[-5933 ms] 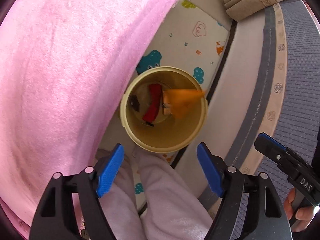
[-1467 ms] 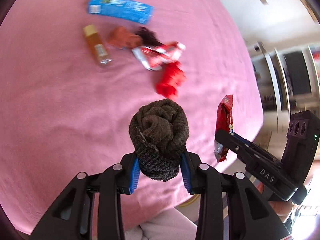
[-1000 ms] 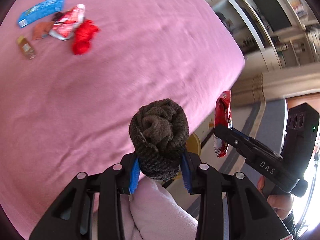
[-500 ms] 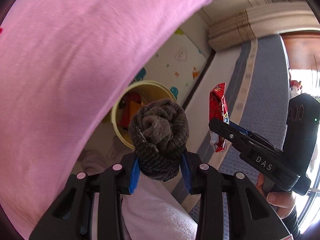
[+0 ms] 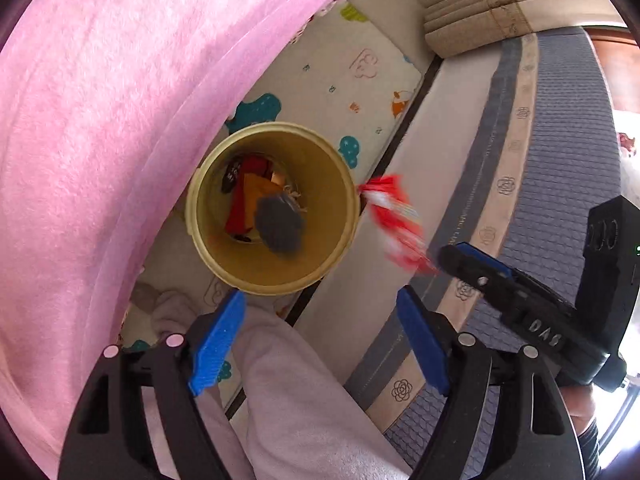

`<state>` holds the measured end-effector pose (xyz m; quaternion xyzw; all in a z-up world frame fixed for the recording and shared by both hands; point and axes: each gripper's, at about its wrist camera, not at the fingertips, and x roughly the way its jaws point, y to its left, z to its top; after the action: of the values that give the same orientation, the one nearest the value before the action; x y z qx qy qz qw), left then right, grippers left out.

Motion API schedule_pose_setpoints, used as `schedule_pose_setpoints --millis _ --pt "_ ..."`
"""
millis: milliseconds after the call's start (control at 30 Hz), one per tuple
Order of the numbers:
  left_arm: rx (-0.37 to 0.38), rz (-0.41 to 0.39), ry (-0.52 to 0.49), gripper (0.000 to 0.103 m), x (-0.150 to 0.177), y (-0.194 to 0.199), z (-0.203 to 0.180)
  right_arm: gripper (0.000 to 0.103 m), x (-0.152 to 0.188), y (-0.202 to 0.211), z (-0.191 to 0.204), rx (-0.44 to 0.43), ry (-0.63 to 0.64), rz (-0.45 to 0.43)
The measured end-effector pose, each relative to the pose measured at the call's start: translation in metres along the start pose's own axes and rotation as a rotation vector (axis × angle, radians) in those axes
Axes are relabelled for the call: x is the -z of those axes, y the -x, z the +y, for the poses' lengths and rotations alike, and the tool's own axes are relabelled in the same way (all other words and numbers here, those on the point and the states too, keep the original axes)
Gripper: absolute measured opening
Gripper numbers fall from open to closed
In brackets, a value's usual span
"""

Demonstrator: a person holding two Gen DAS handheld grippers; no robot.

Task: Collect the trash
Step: 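Open both tools over the yellow bin to drop sock and wrapper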

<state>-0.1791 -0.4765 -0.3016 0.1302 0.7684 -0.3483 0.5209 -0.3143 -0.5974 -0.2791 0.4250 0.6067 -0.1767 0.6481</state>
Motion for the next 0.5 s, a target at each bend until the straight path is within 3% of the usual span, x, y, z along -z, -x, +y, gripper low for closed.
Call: schedule_pose_setpoints --millis 233,500 --pt "-0.022 0.013 0.004 0.077 -0.003 -0.004 0.007 0.039 -0.004 0.005 -0.009 0.005 -0.016 -0.008" --pt "0.008 -0.067 0.028 0.077 -0.007 0.035 0.021 0.039 -0.007 0.016 0.033 -0.007 0.045 -0.023"
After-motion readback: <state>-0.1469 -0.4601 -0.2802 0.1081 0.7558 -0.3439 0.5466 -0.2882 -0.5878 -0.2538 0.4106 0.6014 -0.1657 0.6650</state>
